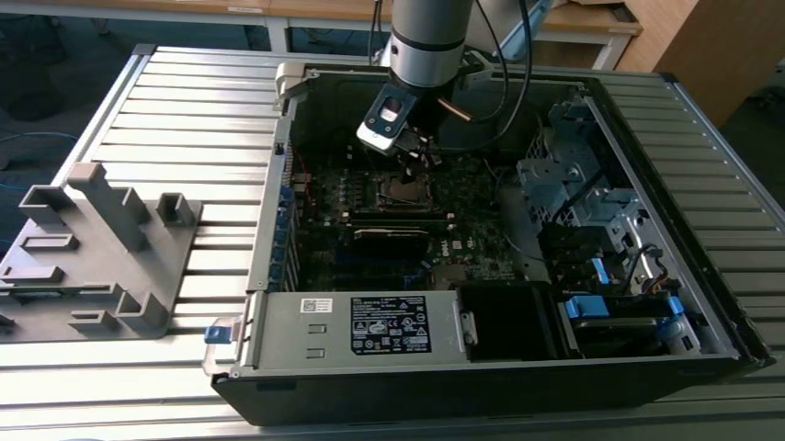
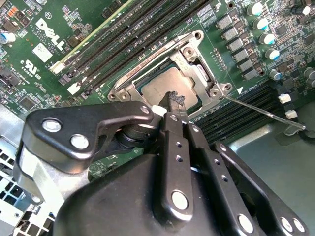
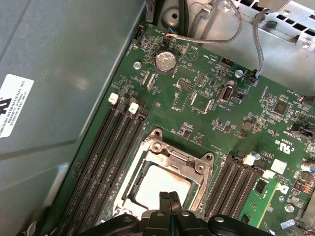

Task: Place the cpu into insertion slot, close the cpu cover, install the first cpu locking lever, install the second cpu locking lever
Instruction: 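Close the cpu cover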

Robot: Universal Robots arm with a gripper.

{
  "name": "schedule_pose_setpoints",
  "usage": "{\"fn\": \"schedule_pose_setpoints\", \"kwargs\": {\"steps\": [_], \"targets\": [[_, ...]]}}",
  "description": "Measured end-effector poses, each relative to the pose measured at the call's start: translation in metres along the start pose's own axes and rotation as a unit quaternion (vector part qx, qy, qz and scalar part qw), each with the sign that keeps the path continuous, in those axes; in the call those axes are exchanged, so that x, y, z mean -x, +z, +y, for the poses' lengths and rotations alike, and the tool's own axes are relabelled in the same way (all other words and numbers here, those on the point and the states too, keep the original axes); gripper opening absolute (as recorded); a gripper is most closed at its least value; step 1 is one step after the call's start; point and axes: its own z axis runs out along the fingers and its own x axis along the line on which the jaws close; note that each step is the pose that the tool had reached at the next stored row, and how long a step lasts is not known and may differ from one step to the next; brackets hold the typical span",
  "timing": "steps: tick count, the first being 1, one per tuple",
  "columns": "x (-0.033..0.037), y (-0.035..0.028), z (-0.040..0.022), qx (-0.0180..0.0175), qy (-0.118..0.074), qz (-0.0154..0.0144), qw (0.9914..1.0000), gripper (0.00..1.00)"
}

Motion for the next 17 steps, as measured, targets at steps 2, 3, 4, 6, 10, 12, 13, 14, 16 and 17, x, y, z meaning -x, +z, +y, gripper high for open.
{"fn": "schedule_pose_setpoints", "kwargs": {"steps": [2, 3, 4, 6, 10, 12, 13, 14, 16, 17], "targets": [[0.0000, 0.0000, 0.0000, 0.0000, 0.000, 0.0000, 1.00000, 0.11], [0.0000, 0.0000, 0.0000, 0.0000, 0.000, 0.0000, 1.00000, 0.11], [0.0000, 0.0000, 0.0000, 0.0000, 0.000, 0.0000, 1.00000, 0.11], [0.0000, 0.0000, 0.0000, 0.0000, 0.000, 0.0000, 1.00000, 0.11], [0.0000, 0.0000, 0.0000, 0.0000, -0.001, 0.0000, 1.00000, 0.11], [0.0000, 0.0000, 0.0000, -0.0001, -0.005, 0.0000, 0.99999, 0.11], [0.0000, 0.0000, 0.0000, -0.0002, -0.009, 0.0001, 0.99996, 0.11], [0.0000, 0.0001, 0.0000, -0.0002, -0.015, 0.0002, 0.99989, 0.11], [0.0000, 0.0002, 0.0000, -0.0003, -0.031, 0.0004, 0.99952, 0.11], [0.0000, 0.0002, 0.0000, -0.0004, -0.039, 0.0005, 0.99924, 0.11]]}}
